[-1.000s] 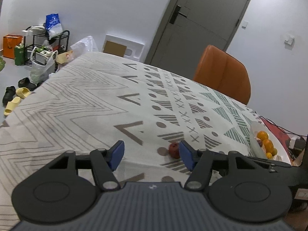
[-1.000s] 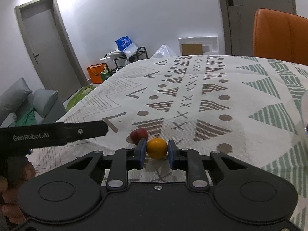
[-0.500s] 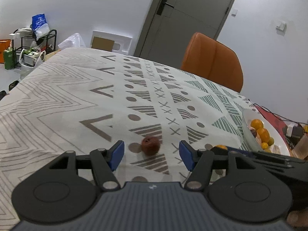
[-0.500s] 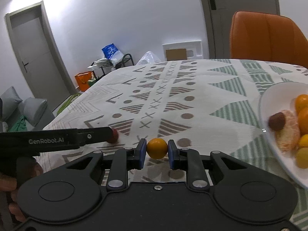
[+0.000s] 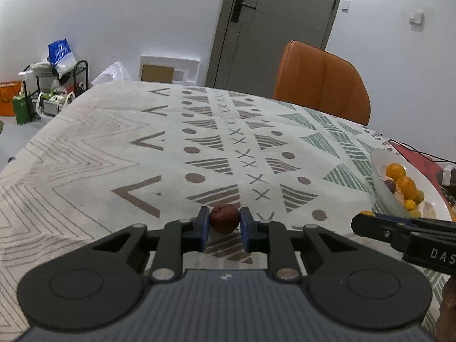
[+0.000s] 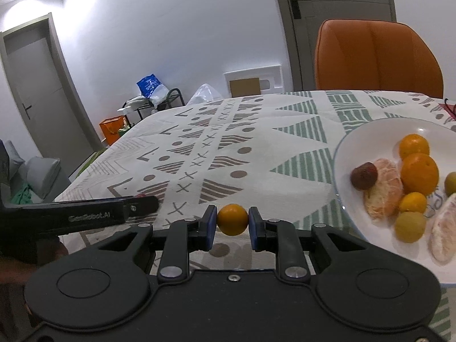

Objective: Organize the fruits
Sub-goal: 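Grasp the small mandarin with the right gripper while the left gripper grasps the red plum, then carry the mandarin and red plum over the white plate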

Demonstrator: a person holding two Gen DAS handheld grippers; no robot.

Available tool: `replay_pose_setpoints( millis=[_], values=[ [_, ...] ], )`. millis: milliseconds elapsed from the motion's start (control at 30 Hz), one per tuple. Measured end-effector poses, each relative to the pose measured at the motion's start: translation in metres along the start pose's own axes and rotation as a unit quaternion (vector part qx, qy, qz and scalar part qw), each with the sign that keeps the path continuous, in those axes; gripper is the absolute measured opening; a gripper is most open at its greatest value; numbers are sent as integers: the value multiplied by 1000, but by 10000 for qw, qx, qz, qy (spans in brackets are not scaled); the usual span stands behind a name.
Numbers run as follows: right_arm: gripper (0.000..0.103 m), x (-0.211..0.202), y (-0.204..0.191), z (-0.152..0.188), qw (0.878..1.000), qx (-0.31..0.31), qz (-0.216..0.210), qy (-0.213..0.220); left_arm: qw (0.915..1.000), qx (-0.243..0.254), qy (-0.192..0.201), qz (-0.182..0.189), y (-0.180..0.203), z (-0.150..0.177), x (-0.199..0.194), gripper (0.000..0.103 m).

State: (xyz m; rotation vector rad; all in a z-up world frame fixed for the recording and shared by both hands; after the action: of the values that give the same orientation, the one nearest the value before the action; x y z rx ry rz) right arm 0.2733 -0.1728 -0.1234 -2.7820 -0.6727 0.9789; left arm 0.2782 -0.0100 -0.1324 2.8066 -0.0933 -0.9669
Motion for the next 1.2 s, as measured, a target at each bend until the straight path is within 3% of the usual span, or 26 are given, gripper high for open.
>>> replay_pose_setpoints(
  millis=[1200],
  values=[
    [22, -83, 89, 1, 9946, 542, 628, 631, 9958, 520, 201, 728, 112, -7, -19, 21]
  ],
)
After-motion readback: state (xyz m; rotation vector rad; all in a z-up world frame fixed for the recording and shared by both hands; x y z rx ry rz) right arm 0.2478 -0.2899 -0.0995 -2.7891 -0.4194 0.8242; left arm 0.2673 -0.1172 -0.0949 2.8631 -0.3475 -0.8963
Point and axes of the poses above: each gripper's, at about its wrist camera, not at the fingertips, and x roughly the way its jaws point, y to its right, z to its underside, the point moved 9 cm from there along x, roughly the way its jaws point, and after that the axes turned 1 degree about x, right-handed, at the moved point
